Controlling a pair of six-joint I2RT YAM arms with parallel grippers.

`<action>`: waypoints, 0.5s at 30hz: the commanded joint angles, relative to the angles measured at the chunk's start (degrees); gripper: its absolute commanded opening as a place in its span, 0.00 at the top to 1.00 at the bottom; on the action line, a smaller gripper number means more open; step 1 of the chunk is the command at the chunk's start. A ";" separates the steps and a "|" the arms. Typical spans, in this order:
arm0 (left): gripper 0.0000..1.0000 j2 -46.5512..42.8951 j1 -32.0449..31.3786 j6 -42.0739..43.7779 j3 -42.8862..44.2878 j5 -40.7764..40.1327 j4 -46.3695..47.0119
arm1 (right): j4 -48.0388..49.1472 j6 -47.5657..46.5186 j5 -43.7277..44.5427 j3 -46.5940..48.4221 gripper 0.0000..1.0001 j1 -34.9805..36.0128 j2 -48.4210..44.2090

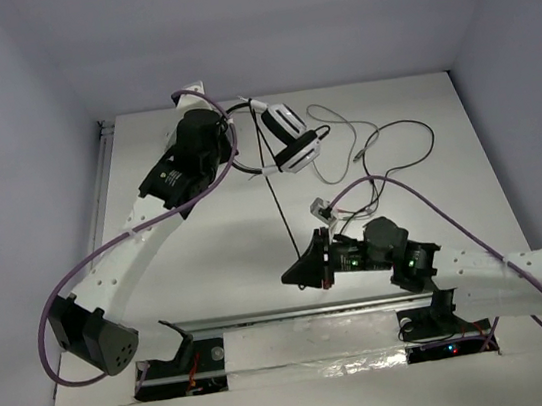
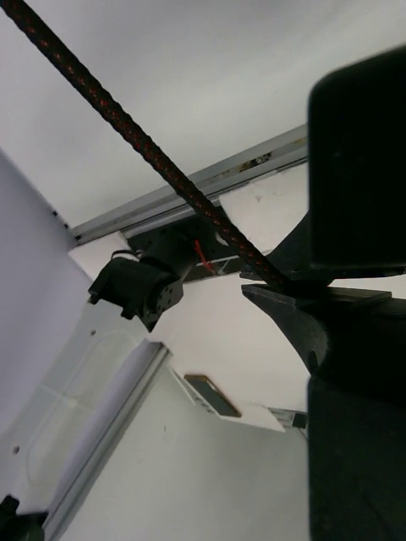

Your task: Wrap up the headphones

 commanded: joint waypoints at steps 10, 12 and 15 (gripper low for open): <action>1.00 -2.28 -7.47 4.67 -6.37 -18.51 -1.95 | -46.90 -11.86 16.50 25.62 0.98 1.14 -2.90; 1.00 -2.28 -10.37 5.54 -8.30 -19.65 -3.11 | -51.46 -13.18 24.02 29.40 0.99 1.14 -2.02; 1.00 -3.15 -13.01 7.04 -10.76 -19.92 -4.86 | -57.09 -15.54 31.25 33.96 1.00 1.14 -0.70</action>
